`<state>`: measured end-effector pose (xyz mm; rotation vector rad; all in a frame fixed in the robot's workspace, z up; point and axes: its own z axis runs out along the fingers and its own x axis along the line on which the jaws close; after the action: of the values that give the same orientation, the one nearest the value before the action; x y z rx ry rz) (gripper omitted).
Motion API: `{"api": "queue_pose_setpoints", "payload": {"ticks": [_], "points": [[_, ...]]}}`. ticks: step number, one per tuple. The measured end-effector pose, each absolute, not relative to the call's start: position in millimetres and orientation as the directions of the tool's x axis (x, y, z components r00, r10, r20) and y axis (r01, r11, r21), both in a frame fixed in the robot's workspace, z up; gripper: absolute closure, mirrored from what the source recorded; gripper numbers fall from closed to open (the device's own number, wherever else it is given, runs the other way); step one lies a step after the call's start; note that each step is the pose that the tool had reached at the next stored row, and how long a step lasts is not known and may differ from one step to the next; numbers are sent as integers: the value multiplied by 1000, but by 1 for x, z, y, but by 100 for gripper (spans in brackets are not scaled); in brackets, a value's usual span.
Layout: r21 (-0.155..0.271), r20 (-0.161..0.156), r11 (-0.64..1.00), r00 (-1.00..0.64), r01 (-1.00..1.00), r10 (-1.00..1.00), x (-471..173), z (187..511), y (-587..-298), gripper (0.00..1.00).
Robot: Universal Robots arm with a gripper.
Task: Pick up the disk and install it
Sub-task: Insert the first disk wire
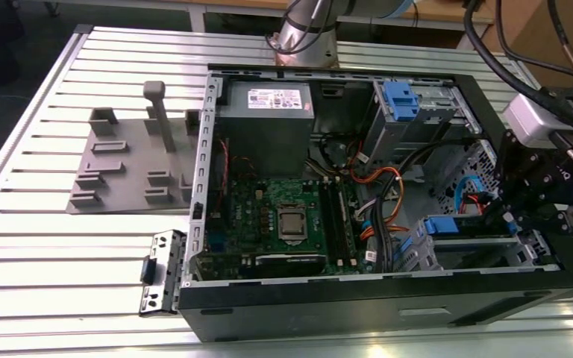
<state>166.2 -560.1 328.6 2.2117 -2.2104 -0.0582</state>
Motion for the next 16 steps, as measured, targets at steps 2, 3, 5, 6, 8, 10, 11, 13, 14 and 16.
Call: {"api": "queue_pose_setpoints", "payload": {"ticks": [2,3,5,6,8,10,11,13,14,16], "points": [[36,-16,-1,0,-999,-1000,166,328,-560,84],[36,-17,-1,0,-999,-1000,166,328,-560,84],[36,-17,-1,0,-999,-1000,166,328,-560,84],[37,-18,-1,0,-999,-1000,166,328,-560,82],[36,-17,-1,0,-999,-1000,166,328,-560,76],[36,-16,-1,0,-999,-1000,166,329,-560,76],[36,-16,-1,0,-999,-1000,166,331,-560,76],[36,-17,-1,0,-999,-1000,166,336,-560,76],[36,-17,-1,0,-999,-1000,166,340,-560,76],[36,-17,-1,0,-999,-1000,166,343,-560,76]]}}
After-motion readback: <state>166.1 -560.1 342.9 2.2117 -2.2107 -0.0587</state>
